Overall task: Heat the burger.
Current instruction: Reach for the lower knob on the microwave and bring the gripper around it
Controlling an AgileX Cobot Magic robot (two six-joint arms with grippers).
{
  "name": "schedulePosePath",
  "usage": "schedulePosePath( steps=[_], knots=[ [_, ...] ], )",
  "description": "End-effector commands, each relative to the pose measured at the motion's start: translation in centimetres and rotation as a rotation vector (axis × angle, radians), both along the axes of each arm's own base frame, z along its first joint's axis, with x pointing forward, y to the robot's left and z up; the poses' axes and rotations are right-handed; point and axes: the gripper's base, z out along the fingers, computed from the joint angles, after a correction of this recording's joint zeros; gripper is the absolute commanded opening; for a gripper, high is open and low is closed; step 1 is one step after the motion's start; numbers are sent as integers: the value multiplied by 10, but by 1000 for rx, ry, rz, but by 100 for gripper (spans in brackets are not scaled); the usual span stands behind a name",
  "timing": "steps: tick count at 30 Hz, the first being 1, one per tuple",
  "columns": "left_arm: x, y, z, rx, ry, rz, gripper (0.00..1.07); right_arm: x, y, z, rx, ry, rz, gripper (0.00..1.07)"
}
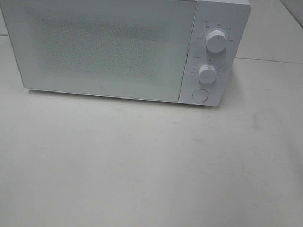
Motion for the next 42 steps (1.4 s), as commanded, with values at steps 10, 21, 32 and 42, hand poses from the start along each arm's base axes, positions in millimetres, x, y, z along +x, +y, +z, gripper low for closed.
schedulePosePath(
  steps=[10,21,32,42],
  knots=[
    [-4,-1,1,-5,-38,4,99,38,8,-45,90,-203,16,76],
    [-3,-1,1,-5,-37,4,99,50,24,-93,11,-227,-44,76],
    [-3,-1,1,-5,-37,4,99,53,61,-116,-15,-315,-24,76],
    [-3,-1,1,-5,-37,4,99,47,81,-130,-11,-319,-107,76]
  ],
)
